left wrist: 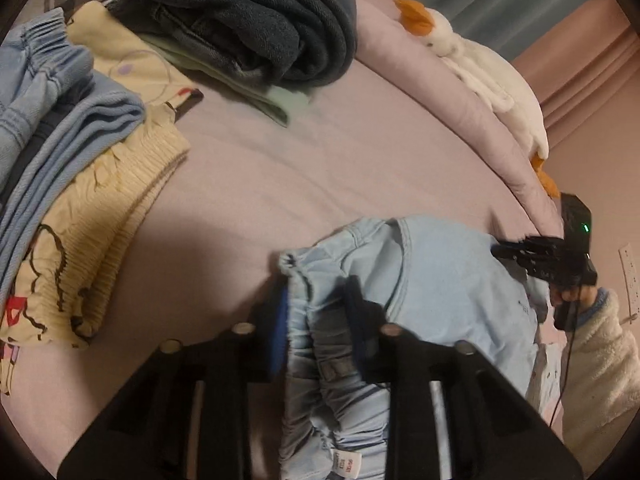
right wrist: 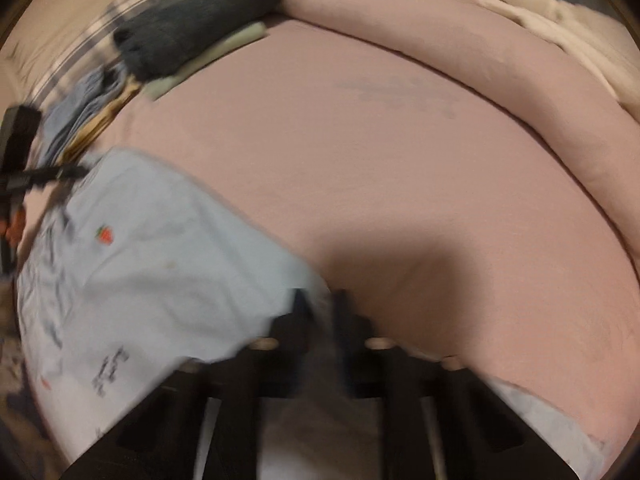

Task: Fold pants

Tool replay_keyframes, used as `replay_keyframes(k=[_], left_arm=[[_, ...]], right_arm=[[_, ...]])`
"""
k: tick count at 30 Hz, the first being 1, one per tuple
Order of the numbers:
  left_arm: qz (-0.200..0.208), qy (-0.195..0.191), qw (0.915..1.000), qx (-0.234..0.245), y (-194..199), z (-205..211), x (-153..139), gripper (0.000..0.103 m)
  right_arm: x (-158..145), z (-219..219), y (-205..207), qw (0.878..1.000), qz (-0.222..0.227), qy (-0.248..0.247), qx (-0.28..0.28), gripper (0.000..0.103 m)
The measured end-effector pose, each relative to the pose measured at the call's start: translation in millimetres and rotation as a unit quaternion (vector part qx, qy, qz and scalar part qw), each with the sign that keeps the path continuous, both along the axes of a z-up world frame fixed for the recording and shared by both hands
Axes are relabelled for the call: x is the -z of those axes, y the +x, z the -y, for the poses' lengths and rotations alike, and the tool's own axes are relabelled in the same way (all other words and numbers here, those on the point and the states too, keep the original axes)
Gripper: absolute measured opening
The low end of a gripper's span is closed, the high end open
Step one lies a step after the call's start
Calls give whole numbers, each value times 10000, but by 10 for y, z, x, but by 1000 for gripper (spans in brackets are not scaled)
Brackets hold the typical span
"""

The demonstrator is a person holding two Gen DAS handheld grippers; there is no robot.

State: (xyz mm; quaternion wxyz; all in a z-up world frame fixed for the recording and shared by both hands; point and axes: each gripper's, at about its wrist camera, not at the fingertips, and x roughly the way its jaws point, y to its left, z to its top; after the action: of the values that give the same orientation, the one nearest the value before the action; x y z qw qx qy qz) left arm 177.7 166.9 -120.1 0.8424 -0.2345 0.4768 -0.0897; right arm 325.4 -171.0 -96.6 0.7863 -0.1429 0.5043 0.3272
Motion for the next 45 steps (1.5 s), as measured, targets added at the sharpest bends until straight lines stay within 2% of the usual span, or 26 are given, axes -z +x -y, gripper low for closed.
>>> replay_keyframes(k=[1, 3, 6, 10, 12, 18, 23, 28, 34, 37, 40, 42, 45], left_arm=[[62, 28, 10000, -4, -12, 11, -33, 17], [169, 242, 9996, 21, -1, 39, -68, 16], [32, 514, 9987, -16, 74, 115, 17, 17], [91, 501, 9986, -136, 74, 119, -67, 12], [281, 644, 9975, -60, -16, 164, -192, 11], [848, 720, 9938, 72, -363, 184, -564, 10], [1199, 1040, 9870, 251, -630, 327, -759, 10], [1514, 1048, 9820, 423, -946, 351, -820, 10], [1664, 1189, 9774, 541, -1437, 391, -694, 11], [1482, 1289, 9792, 517, -1605, 417, -532, 12], [1175, 1351, 9830, 414, -1736, 426, -301, 12], [992, 1312, 9860, 275, -1789, 399, -177, 11], [725, 1043, 9918, -99, -1886, 289, -8, 11]], right_arm=[[-26, -23, -75, 9999, 72, -45, -100, 8], [-54, -41, -210, 9995, 264, -126, -151, 7], [87, -119, -260, 9981, 373, -482, 89, 6], [-16, -203, -463, 9944, 707, -704, 342, 6], [-217, -159, -647, 9940, 884, -452, 462, 6], [-843, 111, -1412, 9871, 1495, 113, 556, 6], [-1086, 193, -1895, 9832, 1745, 223, 489, 6], [-1119, 195, -2156, 9821, 1807, 212, 480, 6], [-1018, 157, -2620, 9845, 1711, 124, 356, 6], [-877, 96, -2848, 9867, 1596, 60, 317, 6], [-603, 37, -2959, 9912, 1288, -6, 315, 6], [-375, -32, -2992, 9932, 1112, -166, 298, 6], [-100, -127, -2989, 9943, 933, -415, 317, 6]])
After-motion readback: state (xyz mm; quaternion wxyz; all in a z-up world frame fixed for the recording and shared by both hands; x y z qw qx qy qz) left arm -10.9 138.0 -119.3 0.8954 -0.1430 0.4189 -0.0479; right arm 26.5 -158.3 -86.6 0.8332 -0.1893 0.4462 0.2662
